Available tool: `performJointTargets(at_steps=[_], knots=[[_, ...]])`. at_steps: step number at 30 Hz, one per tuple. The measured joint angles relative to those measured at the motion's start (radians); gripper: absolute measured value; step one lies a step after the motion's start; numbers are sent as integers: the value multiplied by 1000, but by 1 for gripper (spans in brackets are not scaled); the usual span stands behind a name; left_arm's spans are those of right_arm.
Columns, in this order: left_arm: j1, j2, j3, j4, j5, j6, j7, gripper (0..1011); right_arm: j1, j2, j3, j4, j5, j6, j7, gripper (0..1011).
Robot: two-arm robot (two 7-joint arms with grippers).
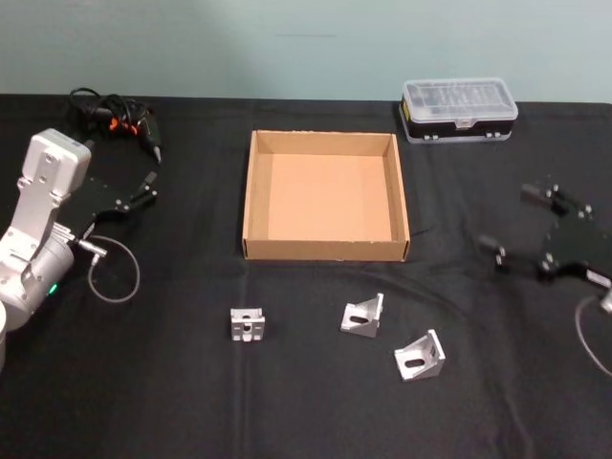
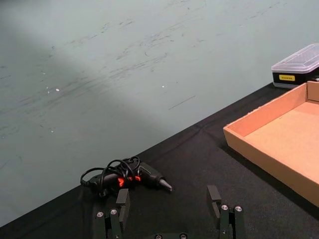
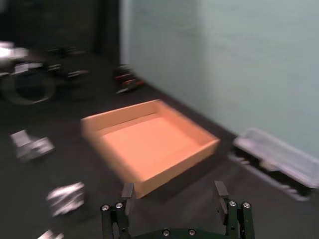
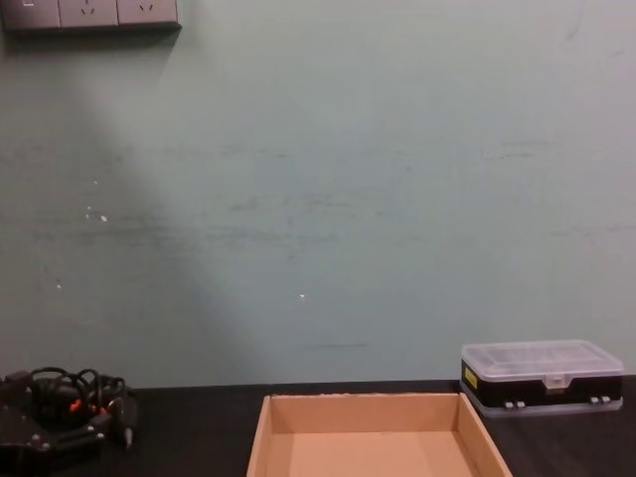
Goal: Use one hand to pick up the angle iron from the table and place it into the box.
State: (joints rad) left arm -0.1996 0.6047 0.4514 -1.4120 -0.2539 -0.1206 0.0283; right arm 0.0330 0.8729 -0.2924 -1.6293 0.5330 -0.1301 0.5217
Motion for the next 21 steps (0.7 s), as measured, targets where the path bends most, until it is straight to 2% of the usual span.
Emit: performJointTargets(at_steps=[2, 5, 6, 9, 10, 13, 14, 21], knots=[[0, 0, 0, 0, 0, 0, 0, 1011, -14, 33, 2, 0, 19, -17, 83, 1003], [0, 0, 0, 0, 0, 0, 0, 1011, -26, 59, 1, 3, 32, -34, 154, 1003], [0, 0, 0, 0, 0, 0, 0, 1011, -32, 72, -2, 6, 37, -45, 196, 1003], [0, 0, 0, 0, 0, 0, 0, 1011, -41, 87, -10, 10, 38, -68, 266, 1003], [0, 0, 0, 0, 0, 0, 0, 1011, -41, 87, -10, 10, 38, -68, 266, 1003], [0, 0, 0, 0, 0, 0, 0, 1011, -44, 91, -24, 12, 26, -87, 316, 1003], [0, 0, 0, 0, 0, 0, 0, 1011, -42, 90, -35, 13, 10, -97, 338, 1003], [0, 0, 0, 0, 0, 0, 0, 1011, -11, 74, -82, 22, -48, -136, 398, 1003]])
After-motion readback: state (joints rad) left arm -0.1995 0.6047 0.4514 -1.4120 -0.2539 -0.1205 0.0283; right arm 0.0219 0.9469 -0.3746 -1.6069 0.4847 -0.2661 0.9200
